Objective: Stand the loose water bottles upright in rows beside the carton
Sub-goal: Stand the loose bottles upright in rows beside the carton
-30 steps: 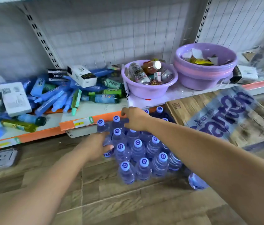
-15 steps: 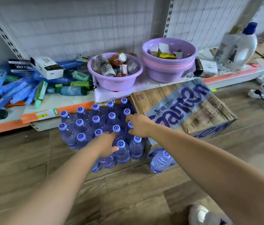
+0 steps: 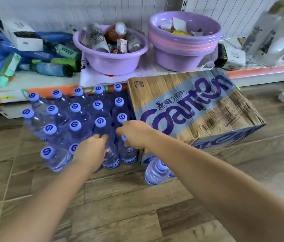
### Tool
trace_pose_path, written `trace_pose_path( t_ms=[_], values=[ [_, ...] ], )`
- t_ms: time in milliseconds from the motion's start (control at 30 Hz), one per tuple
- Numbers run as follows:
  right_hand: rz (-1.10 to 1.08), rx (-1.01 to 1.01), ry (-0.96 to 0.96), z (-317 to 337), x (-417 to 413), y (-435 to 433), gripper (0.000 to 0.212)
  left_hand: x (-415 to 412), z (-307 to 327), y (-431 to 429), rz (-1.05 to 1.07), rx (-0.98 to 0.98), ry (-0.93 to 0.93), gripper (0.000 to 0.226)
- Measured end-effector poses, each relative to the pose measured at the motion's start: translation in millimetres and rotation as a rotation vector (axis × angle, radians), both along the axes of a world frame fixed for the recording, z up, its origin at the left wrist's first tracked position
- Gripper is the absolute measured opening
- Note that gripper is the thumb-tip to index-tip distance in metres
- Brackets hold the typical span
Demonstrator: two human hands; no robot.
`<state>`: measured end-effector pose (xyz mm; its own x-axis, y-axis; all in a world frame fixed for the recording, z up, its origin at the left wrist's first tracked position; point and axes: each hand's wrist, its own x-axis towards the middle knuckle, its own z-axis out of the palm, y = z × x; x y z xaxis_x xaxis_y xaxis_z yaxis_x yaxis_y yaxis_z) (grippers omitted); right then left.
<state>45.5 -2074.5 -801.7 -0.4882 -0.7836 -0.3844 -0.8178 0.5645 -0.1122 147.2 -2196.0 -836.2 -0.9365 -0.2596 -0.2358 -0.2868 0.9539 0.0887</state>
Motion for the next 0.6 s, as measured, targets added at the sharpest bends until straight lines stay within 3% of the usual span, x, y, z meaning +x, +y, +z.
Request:
trace_pose_path(
  t_ms=[333,600],
  values=[
    [0.084,-0.079,-0.058,-3.9,8.7,8.9,0.022,15.6,8.6,26.0,0.082,-0.108,-0.066,0.025],
    [0.158,-0.099,-0.134,0.6,46.8,28.9,0.009,62.2,23.0,56.5,0.14,-0.062,-0.182,0.039]
  ],
)
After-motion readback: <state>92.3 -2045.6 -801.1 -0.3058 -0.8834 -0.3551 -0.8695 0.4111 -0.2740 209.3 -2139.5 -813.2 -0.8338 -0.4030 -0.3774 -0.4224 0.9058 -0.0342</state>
